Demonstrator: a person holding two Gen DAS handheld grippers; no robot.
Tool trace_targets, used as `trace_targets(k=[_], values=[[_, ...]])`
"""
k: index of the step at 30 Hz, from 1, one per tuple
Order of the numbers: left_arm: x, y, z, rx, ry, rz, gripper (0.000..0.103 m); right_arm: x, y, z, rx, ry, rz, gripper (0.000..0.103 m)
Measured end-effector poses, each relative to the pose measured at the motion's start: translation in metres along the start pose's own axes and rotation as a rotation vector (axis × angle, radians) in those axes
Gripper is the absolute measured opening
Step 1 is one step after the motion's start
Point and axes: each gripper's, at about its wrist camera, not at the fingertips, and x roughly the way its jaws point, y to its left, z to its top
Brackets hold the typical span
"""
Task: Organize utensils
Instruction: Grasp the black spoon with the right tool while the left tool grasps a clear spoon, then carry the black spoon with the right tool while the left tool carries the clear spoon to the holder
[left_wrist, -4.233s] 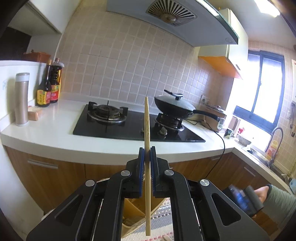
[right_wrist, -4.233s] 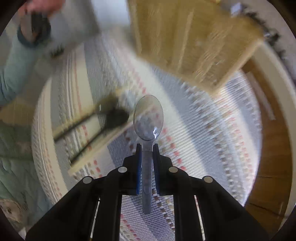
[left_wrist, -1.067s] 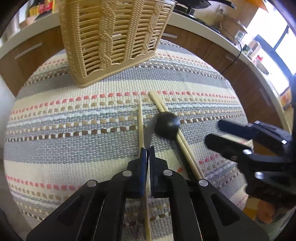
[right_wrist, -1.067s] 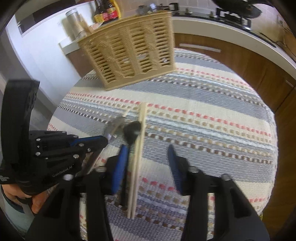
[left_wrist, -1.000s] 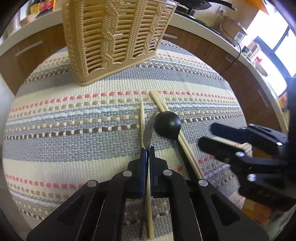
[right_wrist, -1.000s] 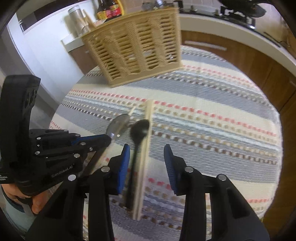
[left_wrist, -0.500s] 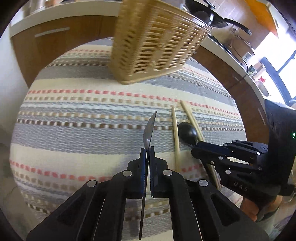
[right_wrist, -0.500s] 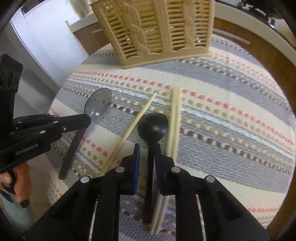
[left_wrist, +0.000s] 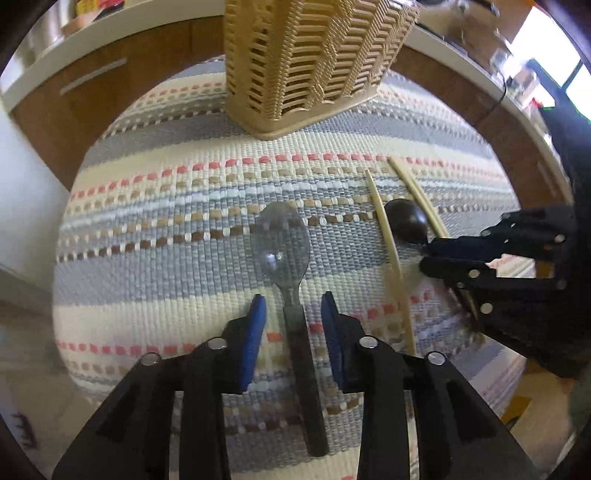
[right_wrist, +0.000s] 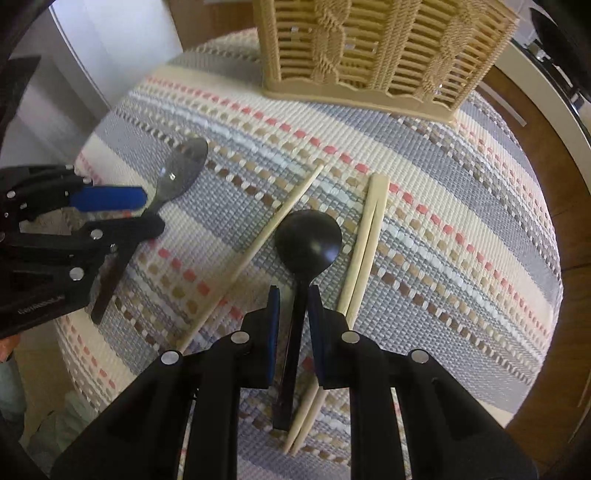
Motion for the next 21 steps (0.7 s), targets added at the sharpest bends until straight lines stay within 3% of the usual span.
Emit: trace_targets(k=[3, 6, 8, 12, 16, 21], values=[[0.003, -0.008, 0.007, 0.034, 0.012, 0.052, 0.010, 0.002, 0.003, 0.007, 0.001, 0.035, 0.004, 0.010], [0.003, -0.014, 0.009, 0.049, 0.001, 0.061, 0.009, 0.002, 0.004, 0.008, -0.003, 0.022, 0.013, 0.005], [-0.003, -0.015, 0.006, 0.041, -0.036, 0.047, 0.009, -0.001, -0.003, 0.010, 0.007, -0.011, 0.083, 0.005], [-0.028, -0.021, 0.011, 0.019, -0.128, -0.005, 0.009, -0.025, -0.015, 0.008, 0.041, -0.115, 0.161, 0.005], [-0.073, -0.022, 0.019, 0.011, -0.270, -0.052, 0.009, -0.060, -0.029, 0.007, 0.058, -0.234, 0.200, 0.005], [-0.129, -0.030, 0.040, 0.017, -0.443, -0.061, 0.009, -0.116, -0.054, 0.010, 0.080, -0.420, 0.222, 0.005]])
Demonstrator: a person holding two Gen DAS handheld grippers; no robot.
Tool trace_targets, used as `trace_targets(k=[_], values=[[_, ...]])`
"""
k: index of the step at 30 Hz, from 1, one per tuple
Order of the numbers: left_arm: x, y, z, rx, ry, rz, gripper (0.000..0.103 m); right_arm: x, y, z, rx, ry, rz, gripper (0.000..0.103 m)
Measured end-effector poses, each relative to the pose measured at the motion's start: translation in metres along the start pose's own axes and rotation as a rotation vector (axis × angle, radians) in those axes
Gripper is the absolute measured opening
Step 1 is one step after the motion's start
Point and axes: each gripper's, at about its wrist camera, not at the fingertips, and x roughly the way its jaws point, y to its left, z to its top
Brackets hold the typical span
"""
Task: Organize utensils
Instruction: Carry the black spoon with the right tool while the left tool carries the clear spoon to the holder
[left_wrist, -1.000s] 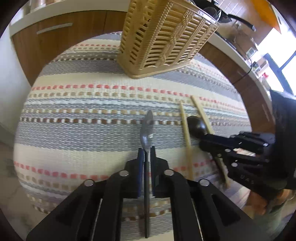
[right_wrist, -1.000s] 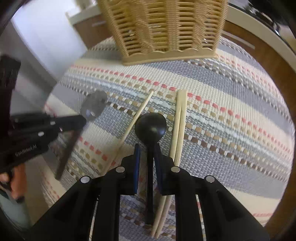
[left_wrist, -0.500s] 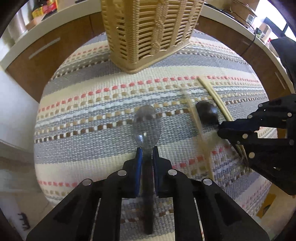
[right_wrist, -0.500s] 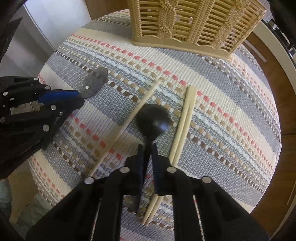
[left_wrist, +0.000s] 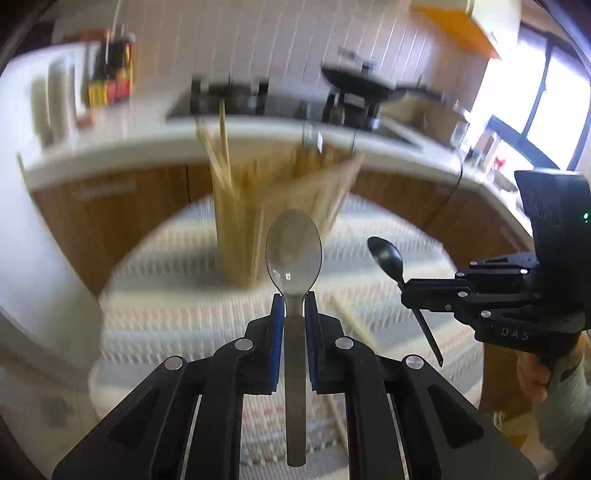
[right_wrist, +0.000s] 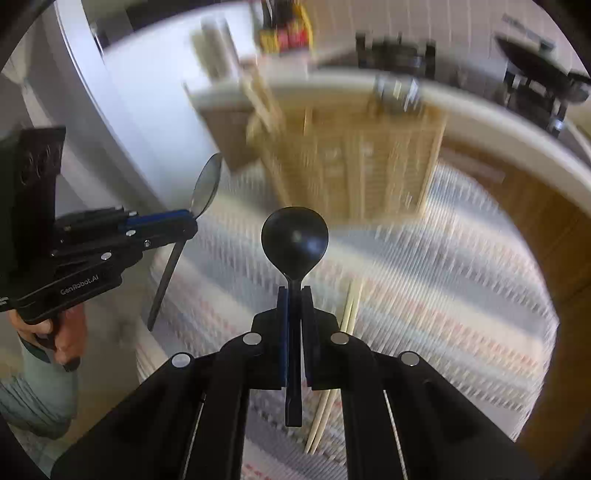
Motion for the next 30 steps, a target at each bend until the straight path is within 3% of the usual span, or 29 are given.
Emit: trace_targets(k=[8, 13, 16, 22, 30], values=[[-0.039, -0.016, 0.064, -0.023, -0.276, 0.017, 0.009, -0.050, -0.028, 0.063, 0.031, -0.244, -0.015, 0.005], [-0.028, -0.019, 0.098, -0.029, -0.388, 0.029, 0.009, -0.067, -0.044, 0.089, 0.032, -0.343, -0.045, 0.005], [-0.018, -0.016, 0.108, -0.036, -0.440, 0.032, 0.009, -0.069, -0.054, 0.111, 0.034, -0.393, -0.067, 0.005], [0.005, -0.001, 0.112, -0.059, -0.524, 0.041, 0.009, -0.058, -0.074, 0.138, 0.047, -0.521, -0.190, 0.005], [0.042, 0.017, 0.101, -0.065, -0.582, 0.061, 0.009, -0.013, -0.107, 0.133, 0.102, -0.594, -0.179, 0.005]])
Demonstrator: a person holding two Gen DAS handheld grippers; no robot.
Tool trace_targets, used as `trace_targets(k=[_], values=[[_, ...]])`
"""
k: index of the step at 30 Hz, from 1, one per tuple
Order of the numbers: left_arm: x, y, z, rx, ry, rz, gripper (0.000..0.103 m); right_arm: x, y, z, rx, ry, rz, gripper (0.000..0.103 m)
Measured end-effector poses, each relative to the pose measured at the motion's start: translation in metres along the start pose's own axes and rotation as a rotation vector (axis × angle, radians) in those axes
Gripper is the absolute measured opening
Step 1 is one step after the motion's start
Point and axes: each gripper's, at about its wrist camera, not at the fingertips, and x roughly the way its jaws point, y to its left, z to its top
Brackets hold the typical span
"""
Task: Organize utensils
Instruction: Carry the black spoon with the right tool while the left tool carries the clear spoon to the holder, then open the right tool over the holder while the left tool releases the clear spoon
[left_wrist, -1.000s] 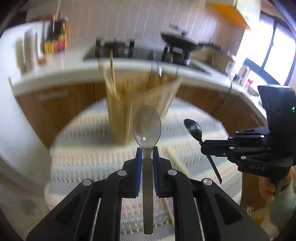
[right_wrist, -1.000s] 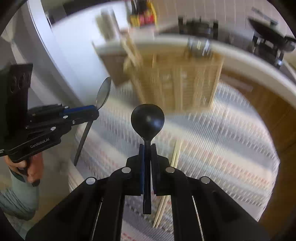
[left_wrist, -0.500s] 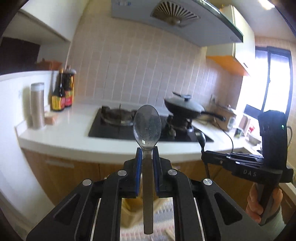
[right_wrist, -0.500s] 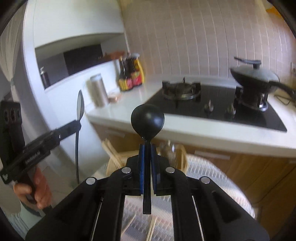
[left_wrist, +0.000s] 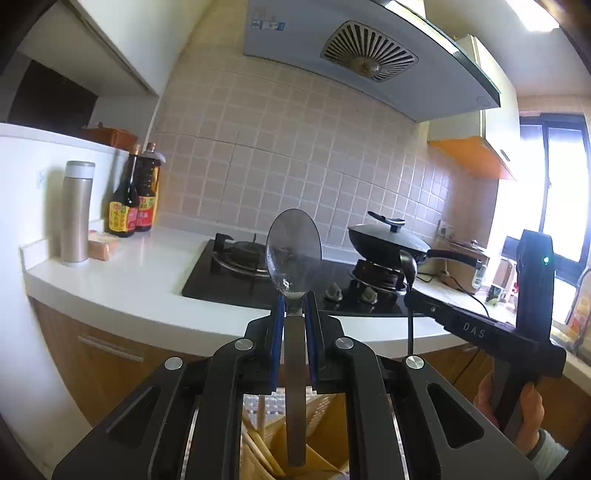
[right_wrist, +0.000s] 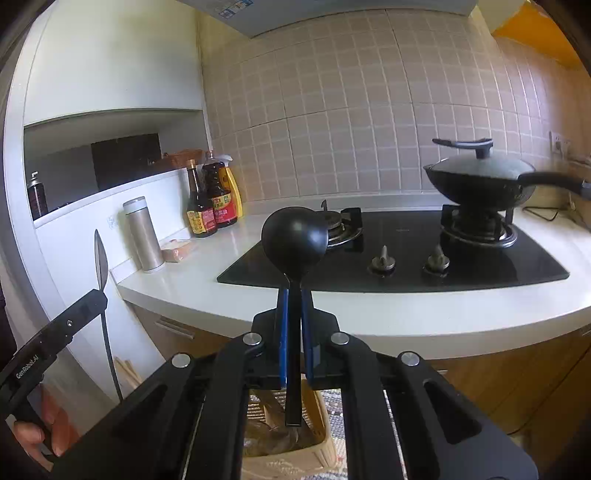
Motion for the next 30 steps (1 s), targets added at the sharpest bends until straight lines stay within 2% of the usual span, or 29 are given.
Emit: trace_targets(k=[10, 18, 20, 21, 22, 26, 30], values=[[0.010, -0.006, -0.031, 0.066, -0.072, 0.046, 0.009, 0.016, -0.010, -0.023, 0.006, -0.030, 0.006, 0.005], [0.010, -0.007, -0.043, 0.069, -0.072, 0.034, 0.010, 0.015, -0.010, -0.036, 0.000, -0.022, 0.028, 0.005], [0.007, -0.004, -0.044, 0.054, -0.078, 0.031, 0.016, 0.012, -0.010, -0.038, -0.002, 0.004, 0.050, 0.006], [0.004, -0.002, -0.044, 0.044, -0.077, 0.026, 0.024, 0.010, -0.011, -0.039, 0.003, 0.012, 0.058, 0.007], [0.002, -0.001, -0.043, 0.039, -0.079, 0.025, 0.028, 0.008, -0.012, -0.040, 0.012, 0.020, 0.068, 0.009], [-0.011, 0.002, -0.041, 0.031, -0.078, 0.025, 0.031, -0.004, -0.018, -0.045, 0.052, 0.049, 0.093, 0.018], [-0.038, 0.008, -0.037, -0.007, -0.089, 0.016, 0.044, -0.029, -0.022, -0.051, 0.083, 0.058, 0.094, 0.027]])
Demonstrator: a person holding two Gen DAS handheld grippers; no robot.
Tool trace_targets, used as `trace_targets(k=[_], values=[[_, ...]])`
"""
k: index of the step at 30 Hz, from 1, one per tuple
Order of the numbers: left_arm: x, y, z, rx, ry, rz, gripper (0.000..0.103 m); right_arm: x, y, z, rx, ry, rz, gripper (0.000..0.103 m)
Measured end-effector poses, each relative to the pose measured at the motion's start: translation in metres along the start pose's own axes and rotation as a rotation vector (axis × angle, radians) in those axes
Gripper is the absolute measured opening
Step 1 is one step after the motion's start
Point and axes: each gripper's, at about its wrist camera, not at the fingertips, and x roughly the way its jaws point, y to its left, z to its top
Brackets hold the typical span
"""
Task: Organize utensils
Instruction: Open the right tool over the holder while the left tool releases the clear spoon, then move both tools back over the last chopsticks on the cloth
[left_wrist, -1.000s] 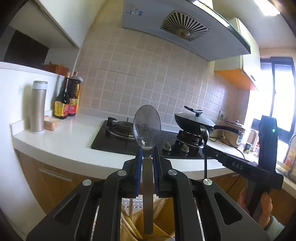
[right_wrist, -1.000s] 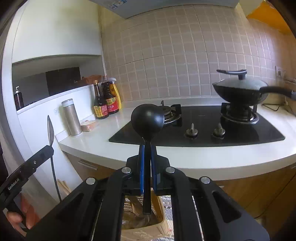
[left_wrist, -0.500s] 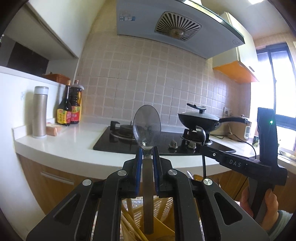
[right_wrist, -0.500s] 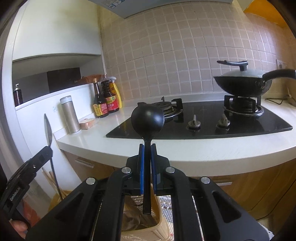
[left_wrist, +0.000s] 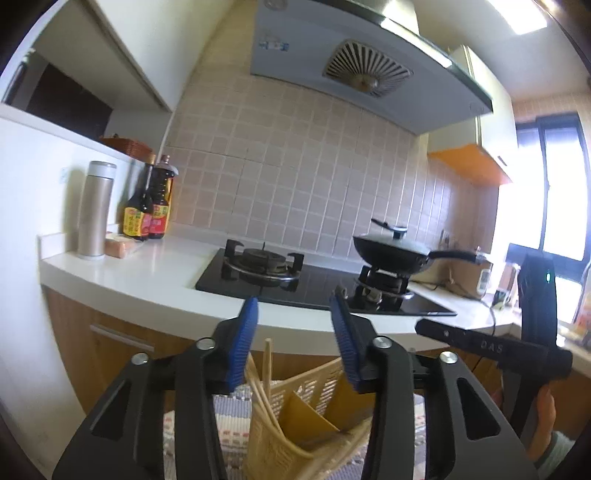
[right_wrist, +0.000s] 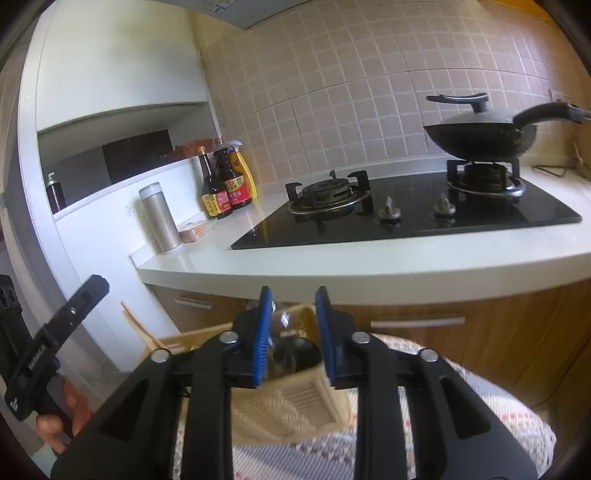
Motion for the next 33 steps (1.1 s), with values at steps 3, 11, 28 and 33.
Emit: trace_targets(k=[3, 11, 28, 33], values=[[-0.017, 0.001, 0.004, -0.017, 0.007, -0.017, 0.047, -0.022, 0.001, -0.007, 0.018, 0.001, -0.011, 0.050], [-0.054, -0.009, -0.001, -0.044, 0.086, -0.081, 0.053, -0.060, 0.014, -0.034, 0.043, 0.110, -0.079, 0.050], [-0.040, -0.019, -0.087, -0.043, 0.604, -0.082, 0.053, -0.049, 0.036, -0.129, 0.014, 0.528, -0.201, 0.050], [-0.026, -0.024, -0.111, -0.018, 0.749, -0.072, 0.051, -0.045, 0.046, -0.144, 0.000, 0.582, -0.194, 0.050]])
